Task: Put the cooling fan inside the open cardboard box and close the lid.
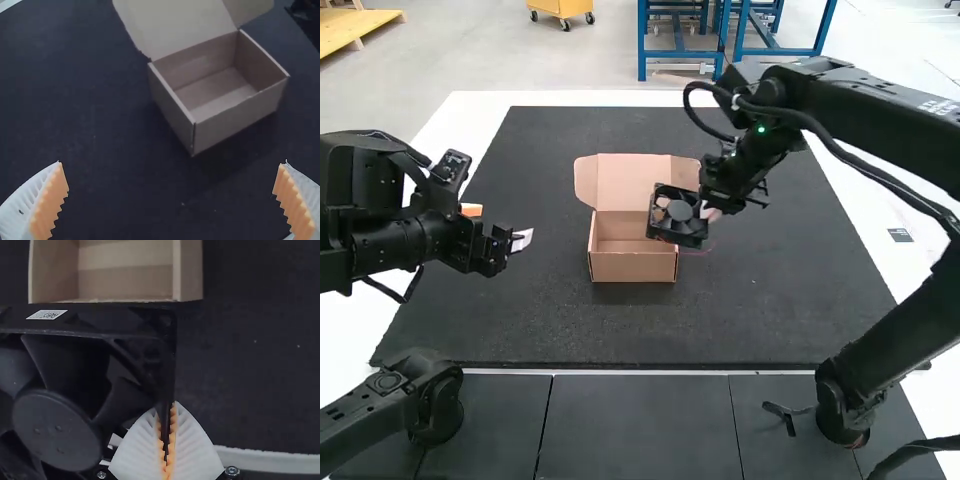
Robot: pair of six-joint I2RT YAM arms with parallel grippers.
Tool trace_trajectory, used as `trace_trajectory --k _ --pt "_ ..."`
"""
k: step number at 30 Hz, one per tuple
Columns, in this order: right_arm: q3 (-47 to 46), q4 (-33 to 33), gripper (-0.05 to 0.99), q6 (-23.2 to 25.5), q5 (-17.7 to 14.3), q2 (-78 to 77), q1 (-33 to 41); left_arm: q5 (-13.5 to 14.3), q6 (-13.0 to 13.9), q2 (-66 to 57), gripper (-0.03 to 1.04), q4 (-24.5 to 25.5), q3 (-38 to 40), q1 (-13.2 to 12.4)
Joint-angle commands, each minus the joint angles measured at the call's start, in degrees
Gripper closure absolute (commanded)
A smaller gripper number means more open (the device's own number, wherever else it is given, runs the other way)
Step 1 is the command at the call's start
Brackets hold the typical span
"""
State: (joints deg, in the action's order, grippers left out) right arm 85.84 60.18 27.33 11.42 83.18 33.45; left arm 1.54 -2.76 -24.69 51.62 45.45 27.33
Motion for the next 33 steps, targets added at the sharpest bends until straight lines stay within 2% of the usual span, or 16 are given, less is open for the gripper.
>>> trace_trajectory --k 1,8,12,33 --pt "0.99 -0.59 0.94 2.37 0.97 1.02 2.67 0.57 0.57 0.87 0.04 -0.11 0.52 -0.26" --pt "3.72 -2.0 0.94 2.55 0.01 5.51 7.07 1.1 0.57 1.13 0.04 -0.11 0.52 -0.26" --pt "5.48 -3.05 0.94 2.2 -1.84 8.76 8.12 1.18 0.57 1.13 0.04 -0.11 0.52 -0.26" --pt "16.2 -4.28 0.94 -2.02 -5.71 23.43 7.5 1.71 0.57 1.66 0.04 -0.11 0.43 0.09"
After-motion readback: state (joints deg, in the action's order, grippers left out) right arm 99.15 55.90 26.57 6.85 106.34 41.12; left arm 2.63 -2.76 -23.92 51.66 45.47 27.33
